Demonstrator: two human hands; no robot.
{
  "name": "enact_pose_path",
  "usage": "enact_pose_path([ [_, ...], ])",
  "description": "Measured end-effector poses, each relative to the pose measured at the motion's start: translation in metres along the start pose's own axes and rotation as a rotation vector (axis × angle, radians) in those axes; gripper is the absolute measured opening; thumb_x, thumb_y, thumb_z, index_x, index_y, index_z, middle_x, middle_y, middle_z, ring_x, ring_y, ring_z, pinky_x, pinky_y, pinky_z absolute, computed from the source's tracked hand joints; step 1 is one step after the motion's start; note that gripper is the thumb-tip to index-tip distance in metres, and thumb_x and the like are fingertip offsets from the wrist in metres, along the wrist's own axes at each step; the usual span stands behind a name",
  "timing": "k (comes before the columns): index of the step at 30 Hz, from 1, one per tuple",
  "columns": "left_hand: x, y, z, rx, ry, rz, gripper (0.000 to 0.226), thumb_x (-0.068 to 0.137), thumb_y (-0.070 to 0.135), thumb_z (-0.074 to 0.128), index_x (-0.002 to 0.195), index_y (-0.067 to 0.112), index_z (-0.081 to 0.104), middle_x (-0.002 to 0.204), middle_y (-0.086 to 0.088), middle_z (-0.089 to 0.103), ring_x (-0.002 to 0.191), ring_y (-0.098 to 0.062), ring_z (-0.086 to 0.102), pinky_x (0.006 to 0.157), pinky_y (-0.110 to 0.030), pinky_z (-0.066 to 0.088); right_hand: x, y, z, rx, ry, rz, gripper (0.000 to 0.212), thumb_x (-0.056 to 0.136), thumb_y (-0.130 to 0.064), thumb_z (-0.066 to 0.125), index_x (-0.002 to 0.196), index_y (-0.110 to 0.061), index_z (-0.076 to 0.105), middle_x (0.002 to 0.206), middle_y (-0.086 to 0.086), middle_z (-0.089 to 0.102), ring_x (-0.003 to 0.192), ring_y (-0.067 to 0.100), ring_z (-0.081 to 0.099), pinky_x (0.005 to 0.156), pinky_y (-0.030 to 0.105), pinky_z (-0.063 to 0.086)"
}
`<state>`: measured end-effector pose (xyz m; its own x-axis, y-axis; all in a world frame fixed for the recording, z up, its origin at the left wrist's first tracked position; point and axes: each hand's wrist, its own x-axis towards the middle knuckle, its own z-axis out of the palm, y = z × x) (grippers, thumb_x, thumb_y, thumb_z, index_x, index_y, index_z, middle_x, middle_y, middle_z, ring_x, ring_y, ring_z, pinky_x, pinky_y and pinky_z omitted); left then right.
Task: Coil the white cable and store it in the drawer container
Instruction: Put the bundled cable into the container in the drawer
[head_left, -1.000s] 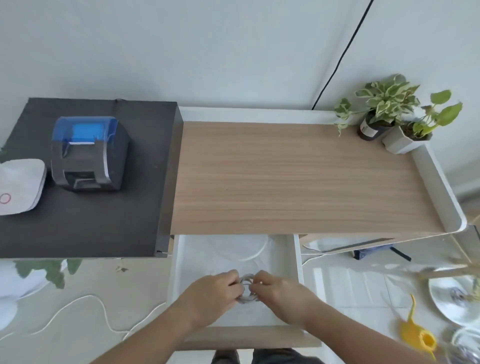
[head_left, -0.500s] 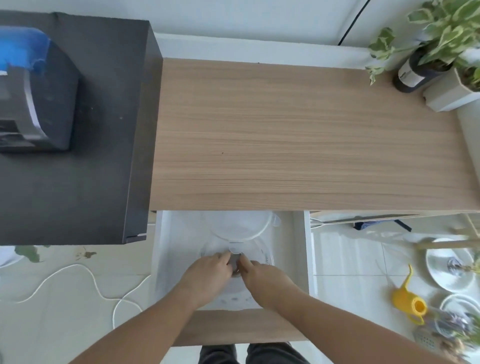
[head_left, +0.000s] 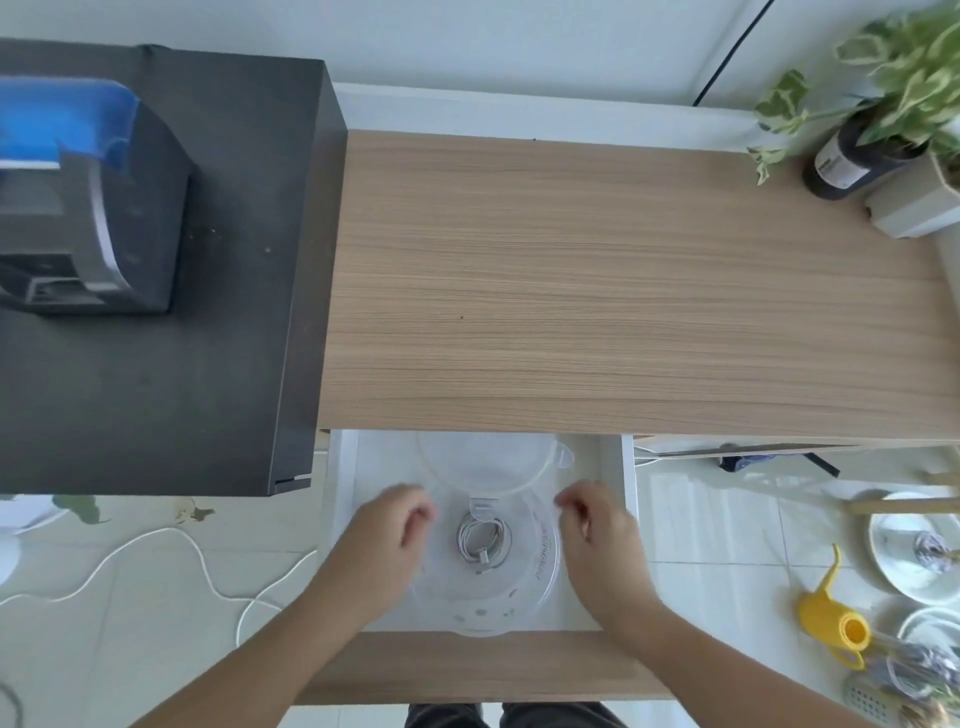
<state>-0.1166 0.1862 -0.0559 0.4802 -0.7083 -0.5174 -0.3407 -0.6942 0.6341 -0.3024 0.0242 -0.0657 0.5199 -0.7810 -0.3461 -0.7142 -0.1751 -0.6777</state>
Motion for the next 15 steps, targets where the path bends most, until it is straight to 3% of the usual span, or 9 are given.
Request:
enact_pose_path([
  [2,0.014,0.006,-0.005,-0.189,0.191,-0.183,0.016,0.103,0.025,0.049,0.094,0.022,0.061,0.092,0.004,0.069,0.084,-0.013,0.067,0.062,-0.02,0.043,0.022,-0.002,0.001,0.092,0.012,0.318,0.012,0.093,-0.025,0.049,0.085,-0.024,0.058,0.085,-0.007,0.063,0.074,0.013,0.058,0.063,0.027,0.049],
  [4,0.035,0.012,-0.004,-0.242,0.209,-0.329,0.03,0.102,0.042,0.049,0.114,0.018,0.062,0.11,0.002,0.069,0.098,-0.017,0.064,0.07,-0.025,0.041,0.049,-0.004,0.008,0.21,-0.026,0.587,0.03,0.095,-0.043,0.045,0.089,-0.016,0.056,0.087,0.0,0.061,0.069,0.02,0.055,0.059,0.032,0.045],
  [6,0.056,0.016,0.0,-0.267,0.192,-0.388,0.05,0.099,0.051,0.053,0.131,0.012,0.057,0.124,-0.003,0.064,0.104,-0.02,0.061,0.079,-0.028,0.039,0.074,-0.003,0.016,0.365,-0.054,0.73,0.04,0.097,-0.048,0.047,0.091,-0.01,0.056,0.089,0.006,0.063,0.073,0.024,0.057,0.063,0.033,0.045],
  [9,0.074,0.018,0.007,-0.248,0.19,-0.421,0.052,0.093,0.052,0.063,0.123,0.009,0.057,0.127,-0.009,0.058,0.094,-0.02,0.056,0.068,-0.026,0.038,0.095,0.002,0.025,0.646,-0.1,0.722,0.014,0.097,-0.024,0.06,0.091,-0.011,0.064,0.088,0.009,0.066,0.07,0.022,0.054,0.06,0.029,0.04],
  [11,0.076,0.016,0.009,-0.211,0.198,-0.415,0.05,0.091,0.049,0.068,0.117,0.009,0.057,0.112,-0.008,0.059,0.084,-0.019,0.054,0.057,-0.023,0.035,0.097,0.004,0.025,0.691,-0.133,0.667,0.007,0.092,-0.008,0.063,0.087,-0.012,0.066,0.079,0.008,0.066,0.064,0.019,0.044,0.056,0.027,0.033],
  [13,0.073,0.013,0.008,-0.209,0.189,-0.399,0.055,0.091,0.049,0.066,0.129,0.009,0.056,0.095,-0.004,0.056,0.067,-0.014,0.052,0.052,-0.023,0.032,0.09,0.002,0.021,0.726,-0.157,0.604,0.013,0.094,-0.003,0.061,0.086,-0.012,0.064,0.071,0.005,0.065,0.061,0.017,0.043,0.054,0.025,0.031],
  [15,0.066,0.012,0.005,-0.219,0.178,-0.429,0.064,0.093,0.054,0.062,0.144,0.018,0.05,0.114,-0.008,0.056,0.07,-0.006,0.055,0.054,-0.021,0.035,0.076,-0.002,0.013,0.772,-0.214,0.536,0.011,0.098,-0.006,0.06,0.09,-0.009,0.066,0.069,0.005,0.065,0.058,0.015,0.045,0.054,0.024,0.032],
])
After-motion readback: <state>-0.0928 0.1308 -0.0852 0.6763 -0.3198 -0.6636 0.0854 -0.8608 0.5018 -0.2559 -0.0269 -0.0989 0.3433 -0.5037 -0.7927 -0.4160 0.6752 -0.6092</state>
